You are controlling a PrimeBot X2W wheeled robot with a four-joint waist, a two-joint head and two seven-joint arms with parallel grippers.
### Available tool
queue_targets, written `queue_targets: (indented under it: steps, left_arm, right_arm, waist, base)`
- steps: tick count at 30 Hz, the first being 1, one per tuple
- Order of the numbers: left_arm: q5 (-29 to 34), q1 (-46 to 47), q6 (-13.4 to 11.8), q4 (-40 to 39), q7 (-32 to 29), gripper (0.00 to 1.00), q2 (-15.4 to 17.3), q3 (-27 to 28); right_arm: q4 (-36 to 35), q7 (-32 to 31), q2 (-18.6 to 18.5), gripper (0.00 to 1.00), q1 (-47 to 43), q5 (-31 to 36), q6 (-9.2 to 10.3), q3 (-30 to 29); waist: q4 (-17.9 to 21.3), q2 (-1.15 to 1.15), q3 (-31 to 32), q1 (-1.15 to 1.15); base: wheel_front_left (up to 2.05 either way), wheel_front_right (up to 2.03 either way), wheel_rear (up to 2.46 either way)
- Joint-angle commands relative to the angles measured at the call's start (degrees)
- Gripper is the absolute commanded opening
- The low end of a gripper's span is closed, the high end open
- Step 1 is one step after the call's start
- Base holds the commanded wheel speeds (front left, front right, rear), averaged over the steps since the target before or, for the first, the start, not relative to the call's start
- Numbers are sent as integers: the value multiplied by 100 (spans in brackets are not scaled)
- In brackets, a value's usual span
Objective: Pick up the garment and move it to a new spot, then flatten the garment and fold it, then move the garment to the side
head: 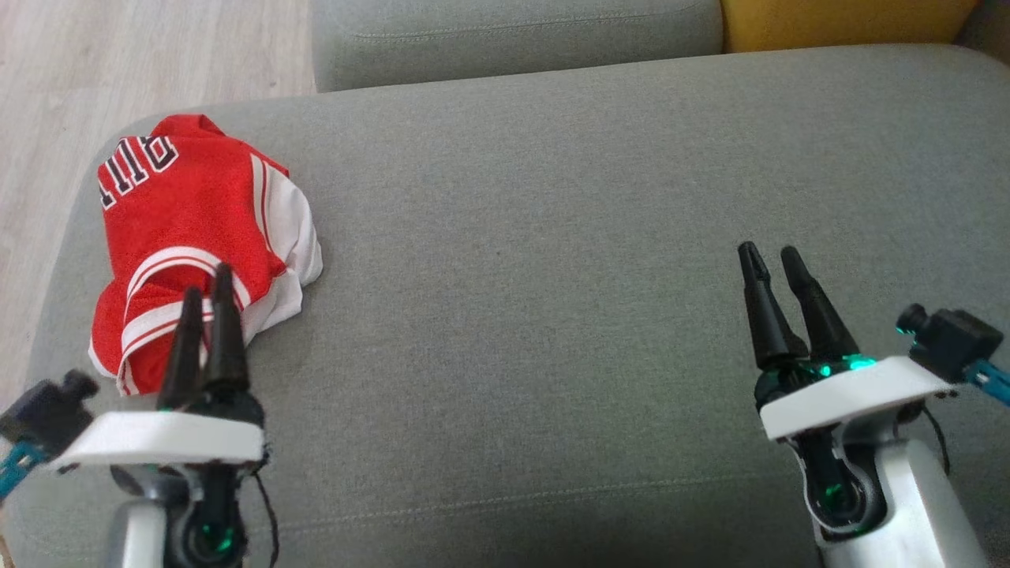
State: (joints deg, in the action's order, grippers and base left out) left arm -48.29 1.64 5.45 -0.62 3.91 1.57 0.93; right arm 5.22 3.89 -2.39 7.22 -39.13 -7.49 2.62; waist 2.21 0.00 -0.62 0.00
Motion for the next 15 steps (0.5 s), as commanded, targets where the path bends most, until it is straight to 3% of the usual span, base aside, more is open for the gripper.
queue_targets:
  steps: [1, 6, 8, 15]
  left_arm:
    - [336, 267, -55, -313, 86, 100, 81, 15]
    - [1202, 275, -427, -369, 170, 100, 379, -528]
    - [1567, 301, -935, -241, 237, 100, 621, -963]
    - [1764, 293, -1611, 306, 354, 100, 831, -1305]
  right_arm:
    - [-292, 74, -89, 100, 380, 271, -1, 117]
    - [-388, 159, -65, 100, 391, 818, -1, 121]
    - [-405, 227, -48, 100, 367, 1206, -1, 212]
    - [-346, 345, -33, 100, 319, 1701, 0, 330]
  waist:
    - [6, 0, 0, 0]
    - [29, 0, -5, 0]
    - [46, 0, -6, 0]
    - [74, 0, 13, 0]
  base:
    - [0, 0, 0]
    - [0, 0, 0]
    - [0, 0, 0]
    - [0, 0, 0]
